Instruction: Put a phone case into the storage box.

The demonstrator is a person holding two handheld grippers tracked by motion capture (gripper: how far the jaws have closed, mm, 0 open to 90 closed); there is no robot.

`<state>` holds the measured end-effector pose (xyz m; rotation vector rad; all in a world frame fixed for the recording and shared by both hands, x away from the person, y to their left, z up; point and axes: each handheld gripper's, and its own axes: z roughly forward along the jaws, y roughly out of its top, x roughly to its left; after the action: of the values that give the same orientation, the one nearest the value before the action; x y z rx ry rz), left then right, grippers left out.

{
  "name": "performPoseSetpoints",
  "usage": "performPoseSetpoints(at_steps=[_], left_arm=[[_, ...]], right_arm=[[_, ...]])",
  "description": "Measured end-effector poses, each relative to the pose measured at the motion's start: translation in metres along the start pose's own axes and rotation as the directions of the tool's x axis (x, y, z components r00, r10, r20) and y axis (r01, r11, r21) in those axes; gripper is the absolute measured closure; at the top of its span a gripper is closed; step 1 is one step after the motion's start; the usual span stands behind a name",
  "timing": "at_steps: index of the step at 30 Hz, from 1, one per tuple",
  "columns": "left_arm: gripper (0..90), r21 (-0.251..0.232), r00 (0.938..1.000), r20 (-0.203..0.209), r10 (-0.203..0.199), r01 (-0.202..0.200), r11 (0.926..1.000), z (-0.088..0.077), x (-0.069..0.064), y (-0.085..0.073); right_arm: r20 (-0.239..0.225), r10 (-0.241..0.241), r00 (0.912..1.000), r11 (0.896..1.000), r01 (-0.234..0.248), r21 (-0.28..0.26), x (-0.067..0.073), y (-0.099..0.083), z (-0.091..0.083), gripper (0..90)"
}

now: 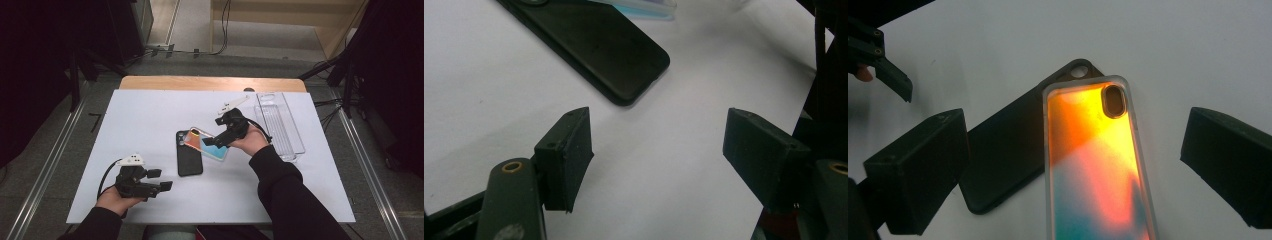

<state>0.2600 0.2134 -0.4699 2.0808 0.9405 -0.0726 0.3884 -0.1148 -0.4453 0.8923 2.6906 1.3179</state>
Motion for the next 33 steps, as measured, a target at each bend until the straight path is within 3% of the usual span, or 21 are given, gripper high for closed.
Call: performPoseSetpoints(at_steps=[19, 21, 33], left_arm=[[28.1, -0.005, 1.0, 0.002, -0.002, 0.002, 1.0, 0.0, 0.0, 0.0], [28.1, -0.004, 1.0, 0.001, -0.002, 0.002, 1.0, 0.0, 0.0, 0.0], [28.1, -0.002, 1.0, 0.003, 0.001, -0.001, 1.0, 0.0, 0.0, 0.0]], right_arm=[[0.012, -0.005, 0.9999, 0.997, 0.004, 0.079, -0.01, -0.013, 0.026, 0.0], [0.039, -0.015, 0.9991, 0.996, 0.012, 0.086, -0.01, -0.015, 0.029, 0.0], [0.056, -0.041, 0.9976, 0.99, 0.033, 0.139, -0.012, -0.024, 0.041, 0.0]])
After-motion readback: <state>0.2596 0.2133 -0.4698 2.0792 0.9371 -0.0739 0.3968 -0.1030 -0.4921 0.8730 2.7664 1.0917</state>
